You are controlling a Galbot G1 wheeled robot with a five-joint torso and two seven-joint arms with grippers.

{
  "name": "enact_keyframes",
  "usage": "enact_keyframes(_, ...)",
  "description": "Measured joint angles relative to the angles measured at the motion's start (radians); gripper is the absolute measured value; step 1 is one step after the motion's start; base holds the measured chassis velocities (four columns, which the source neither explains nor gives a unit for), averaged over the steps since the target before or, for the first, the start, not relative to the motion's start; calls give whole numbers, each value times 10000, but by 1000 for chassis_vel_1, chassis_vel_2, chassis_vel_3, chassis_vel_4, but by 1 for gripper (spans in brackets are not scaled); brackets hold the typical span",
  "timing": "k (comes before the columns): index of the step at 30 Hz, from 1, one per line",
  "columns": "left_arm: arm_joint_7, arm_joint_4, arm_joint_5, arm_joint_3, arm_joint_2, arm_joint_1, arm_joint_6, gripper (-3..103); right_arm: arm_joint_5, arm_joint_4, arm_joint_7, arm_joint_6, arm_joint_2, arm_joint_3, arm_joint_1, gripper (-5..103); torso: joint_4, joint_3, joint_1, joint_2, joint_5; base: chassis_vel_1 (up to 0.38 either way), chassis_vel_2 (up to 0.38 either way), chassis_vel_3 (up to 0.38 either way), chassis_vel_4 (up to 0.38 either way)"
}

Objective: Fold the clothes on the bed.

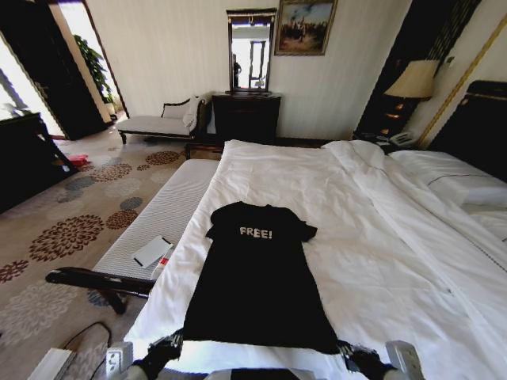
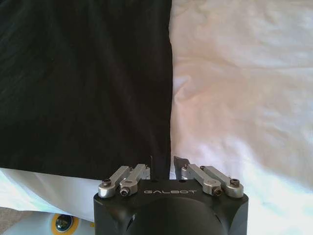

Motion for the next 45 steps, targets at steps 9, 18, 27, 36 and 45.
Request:
enact_keyframes(9, -162, 11, 178, -50, 57, -164, 57, 52, -358, -4, 70, -118, -11, 9, -142, 58, -1, 0, -1, 0, -1, 0, 0, 0, 0)
enact_keyframes(18, -422, -43, 274, -349, 35, -727, -308, 84, 2618, -3, 1003, -238, -940, 1134, 1964, 90, -2, 0, 0, 0, 1, 0, 0, 0, 0)
enact_keyframes(27, -647, 358, 813, -10, 15, -2597, -842, 100, 5387, -1827, 688, 3, -2628, 540, 5855, 100, -3, 1, 0, -1, 1, 0, 0, 0, 0)
enact_keyframes(36, -245, 858, 1848, 168, 116, -3226, -1307, 100, 6644, -4771, 372, 23, -3795, -1616, 9903, 100, 5, 2, 1, -2, 1, 0, 0, 0, 0)
enact_keyframes(45, -92, 1330, 2018, 270, 660, -4056, -1496, 100, 6778, -7280, 50, -234, -3662, -3808, 12879, 100, -2, 1, 2, -2, 0, 0, 0, 0, 0)
